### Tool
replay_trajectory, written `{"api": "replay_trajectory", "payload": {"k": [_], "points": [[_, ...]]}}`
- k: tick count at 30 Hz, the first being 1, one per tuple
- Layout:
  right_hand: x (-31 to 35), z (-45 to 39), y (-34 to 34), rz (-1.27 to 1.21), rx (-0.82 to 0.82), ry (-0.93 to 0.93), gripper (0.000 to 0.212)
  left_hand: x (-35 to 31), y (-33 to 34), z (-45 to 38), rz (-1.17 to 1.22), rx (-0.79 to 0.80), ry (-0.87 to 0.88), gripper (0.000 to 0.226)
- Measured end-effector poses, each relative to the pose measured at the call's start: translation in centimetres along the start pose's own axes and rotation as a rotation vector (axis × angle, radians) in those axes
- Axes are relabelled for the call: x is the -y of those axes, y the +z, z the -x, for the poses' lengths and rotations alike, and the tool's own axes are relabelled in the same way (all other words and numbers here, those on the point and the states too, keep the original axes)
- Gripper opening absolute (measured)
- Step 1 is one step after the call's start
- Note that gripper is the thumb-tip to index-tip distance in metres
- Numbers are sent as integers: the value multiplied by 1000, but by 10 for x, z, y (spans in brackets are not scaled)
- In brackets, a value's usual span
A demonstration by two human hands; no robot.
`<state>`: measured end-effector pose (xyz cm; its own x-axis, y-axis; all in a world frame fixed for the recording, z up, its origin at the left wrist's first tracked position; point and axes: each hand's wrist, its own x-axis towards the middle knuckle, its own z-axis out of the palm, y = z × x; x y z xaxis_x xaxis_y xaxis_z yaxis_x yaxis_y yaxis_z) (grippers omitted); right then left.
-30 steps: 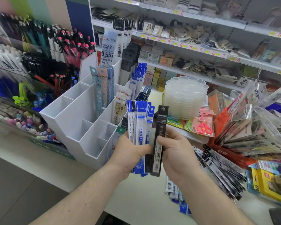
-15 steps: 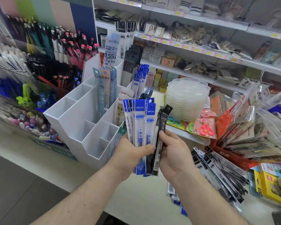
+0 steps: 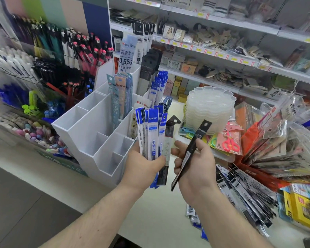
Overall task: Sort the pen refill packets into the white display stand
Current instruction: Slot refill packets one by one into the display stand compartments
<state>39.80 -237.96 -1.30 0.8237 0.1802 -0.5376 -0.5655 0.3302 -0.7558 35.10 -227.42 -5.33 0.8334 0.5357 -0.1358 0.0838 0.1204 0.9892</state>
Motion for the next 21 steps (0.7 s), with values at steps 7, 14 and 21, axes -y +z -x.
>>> {"api": "replay_trajectory", "payload": {"k": [7,14,21], "points": [[2,2,12,-87,175,153,47,2,1,3,-25,58,51,46],[2,2,19,-73,115,160,28,5,-2,0,-21,114,31,49],[6,0,24,-122,146,146,29,-1,-5,0,-5,118,34,51]]}}
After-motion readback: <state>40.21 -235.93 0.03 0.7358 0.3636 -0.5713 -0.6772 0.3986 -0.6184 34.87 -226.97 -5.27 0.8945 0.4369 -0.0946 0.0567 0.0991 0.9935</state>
